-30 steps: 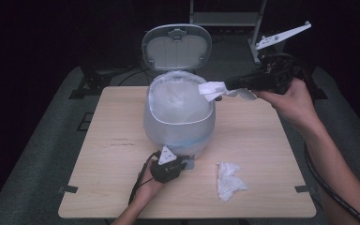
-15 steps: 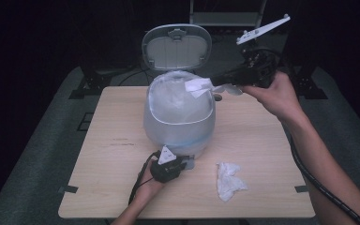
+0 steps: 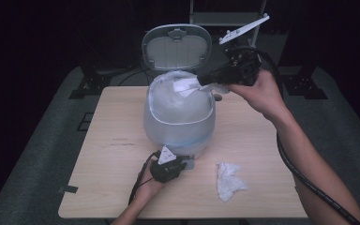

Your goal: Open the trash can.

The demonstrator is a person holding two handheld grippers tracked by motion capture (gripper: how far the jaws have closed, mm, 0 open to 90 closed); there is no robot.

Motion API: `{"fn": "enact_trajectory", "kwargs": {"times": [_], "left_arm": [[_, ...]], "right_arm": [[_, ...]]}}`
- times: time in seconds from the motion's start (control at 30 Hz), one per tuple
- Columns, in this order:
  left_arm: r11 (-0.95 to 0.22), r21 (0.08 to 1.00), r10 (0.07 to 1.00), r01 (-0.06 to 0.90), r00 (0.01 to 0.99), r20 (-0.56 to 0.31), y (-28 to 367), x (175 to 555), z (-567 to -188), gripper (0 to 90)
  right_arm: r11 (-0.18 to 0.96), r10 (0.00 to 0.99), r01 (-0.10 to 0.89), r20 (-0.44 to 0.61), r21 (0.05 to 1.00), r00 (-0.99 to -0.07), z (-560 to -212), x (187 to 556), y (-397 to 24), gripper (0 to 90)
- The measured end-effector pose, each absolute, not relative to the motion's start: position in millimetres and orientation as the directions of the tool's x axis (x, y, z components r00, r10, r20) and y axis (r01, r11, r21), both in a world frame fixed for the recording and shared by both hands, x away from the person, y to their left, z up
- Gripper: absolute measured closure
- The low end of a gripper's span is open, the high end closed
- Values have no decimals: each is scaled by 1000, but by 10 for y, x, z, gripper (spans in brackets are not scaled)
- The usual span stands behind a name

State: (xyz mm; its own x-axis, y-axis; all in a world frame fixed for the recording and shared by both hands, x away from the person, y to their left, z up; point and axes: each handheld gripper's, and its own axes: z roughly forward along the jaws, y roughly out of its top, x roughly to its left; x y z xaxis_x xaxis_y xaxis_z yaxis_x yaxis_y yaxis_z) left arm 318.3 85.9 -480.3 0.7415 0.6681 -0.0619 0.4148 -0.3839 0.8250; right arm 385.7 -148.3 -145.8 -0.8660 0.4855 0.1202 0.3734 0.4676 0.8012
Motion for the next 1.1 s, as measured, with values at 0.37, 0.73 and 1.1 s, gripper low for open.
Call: {"fn": "enact_trajectory", "kwargs": {"times": [0.37,0.73,1.1], "left_arm": [[-385,825,668,414,742,-60,858,3182,-4803,724],[-383,825,669,416,741,-63,859,3183,-4803,725],[-382,824,669,417,740,-65,859,3182,-4802,725]], "right_arm": [[478,484,385,129,789,-866,-1543,3943,-1357,858],[491,479,383,125,782,-869,-1590,4013,-1200,857],[497,482,396,133,772,-866,-1665,4094,-1108,857]]}}
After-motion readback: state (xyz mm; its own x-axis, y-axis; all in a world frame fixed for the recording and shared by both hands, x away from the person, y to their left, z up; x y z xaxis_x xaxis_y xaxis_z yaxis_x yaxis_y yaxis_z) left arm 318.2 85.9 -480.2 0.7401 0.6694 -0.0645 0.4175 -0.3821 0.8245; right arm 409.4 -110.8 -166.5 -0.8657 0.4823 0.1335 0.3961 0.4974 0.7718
